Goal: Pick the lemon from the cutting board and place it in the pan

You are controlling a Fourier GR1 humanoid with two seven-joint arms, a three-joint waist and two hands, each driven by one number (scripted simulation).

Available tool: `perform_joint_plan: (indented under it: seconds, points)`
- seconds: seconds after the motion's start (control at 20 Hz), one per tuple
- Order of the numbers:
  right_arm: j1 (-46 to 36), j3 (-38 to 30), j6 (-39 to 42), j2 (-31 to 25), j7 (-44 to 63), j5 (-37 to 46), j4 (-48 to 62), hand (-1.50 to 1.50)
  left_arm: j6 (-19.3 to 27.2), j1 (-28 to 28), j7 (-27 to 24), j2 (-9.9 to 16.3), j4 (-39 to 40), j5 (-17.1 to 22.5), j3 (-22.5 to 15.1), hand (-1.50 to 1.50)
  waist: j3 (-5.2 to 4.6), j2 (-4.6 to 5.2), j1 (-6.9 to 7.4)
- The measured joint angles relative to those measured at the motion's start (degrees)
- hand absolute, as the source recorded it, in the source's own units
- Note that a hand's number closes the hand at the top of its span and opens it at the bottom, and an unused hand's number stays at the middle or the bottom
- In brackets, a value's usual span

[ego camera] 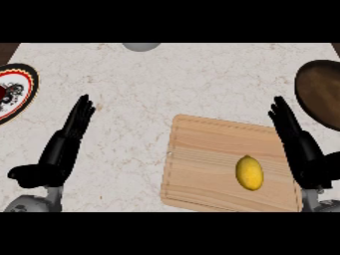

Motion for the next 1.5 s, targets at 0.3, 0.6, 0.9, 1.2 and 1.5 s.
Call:
perform_joint_plan:
  seconds: [0.3,0.6,0.9,1.2,1.5]
  points:
    - [-1.0,0.38,14.82,-2.57,-7.22,-4.9,5.21,1.5,3.0,-3.85,5.02,2.06,1.6,-0.71,5.31,0.0,-0.64,-0.1,-0.22]
    - [7.01,-3.56,9.97,-6.78,-23.01,5.07,6.66,-1.5,4.31,-5.16,9.39,3.26,3.83,0.4,8.71,0.0,-0.84,-0.53,-2.53]
    - [18.37,-11.02,7.45,-14.44,-29.58,8.44,-2.2,-1.5,4.45,-5.84,11.34,3.74,3.98,0.24,9.88,0.0,-0.98,-0.67,-2.83]
    - [23.62,-18.07,13.82,-28.19,-21.18,9.41,-11.91,-1.5,4.11,-6.25,10.61,2.87,5.23,-0.37,9.83,0.0,-1.15,-0.61,-2.62]
    - [22.81,-23.75,19.04,-35.3,-4.45,6.51,-23.59,-1.5,2.74,-7.25,11.3,2.8,5.68,-0.47,10.47,0.0,-1.12,-0.5,-1.78]
